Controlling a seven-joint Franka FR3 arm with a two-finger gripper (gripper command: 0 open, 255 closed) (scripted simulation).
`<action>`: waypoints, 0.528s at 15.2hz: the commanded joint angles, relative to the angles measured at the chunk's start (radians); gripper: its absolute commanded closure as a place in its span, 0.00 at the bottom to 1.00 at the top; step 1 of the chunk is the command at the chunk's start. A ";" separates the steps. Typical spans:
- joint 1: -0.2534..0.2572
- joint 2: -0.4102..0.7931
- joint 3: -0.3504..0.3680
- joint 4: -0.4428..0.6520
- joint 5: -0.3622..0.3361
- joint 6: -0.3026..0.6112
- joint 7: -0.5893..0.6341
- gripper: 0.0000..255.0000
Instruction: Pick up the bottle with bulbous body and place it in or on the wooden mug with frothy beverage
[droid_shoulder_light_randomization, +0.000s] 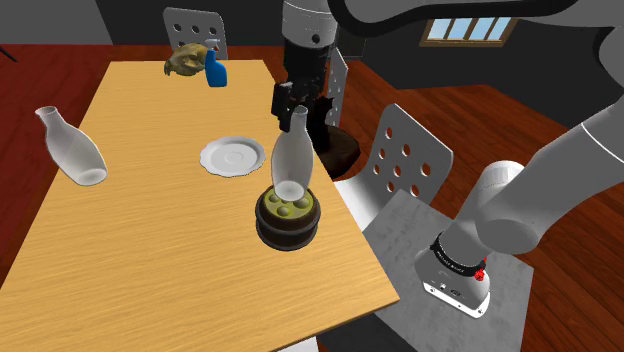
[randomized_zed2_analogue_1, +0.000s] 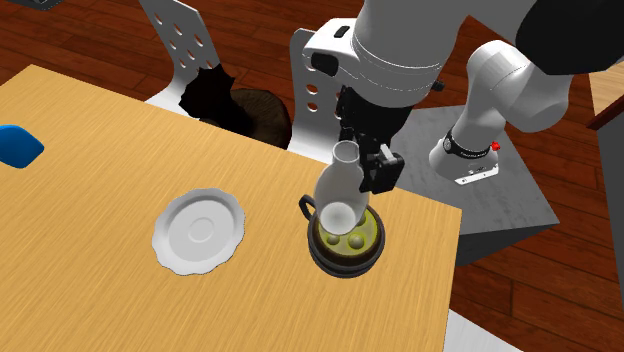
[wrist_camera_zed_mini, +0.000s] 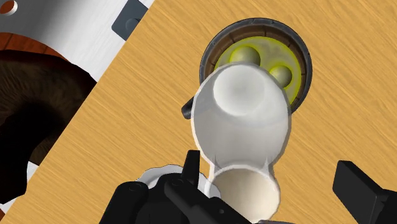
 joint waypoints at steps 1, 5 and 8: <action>0.000 0.000 0.000 0.000 0.000 0.000 0.000 0.00; -0.002 0.012 -0.001 0.139 -0.004 -0.128 0.003 0.00; -0.002 0.012 -0.001 0.139 -0.004 -0.128 0.003 0.00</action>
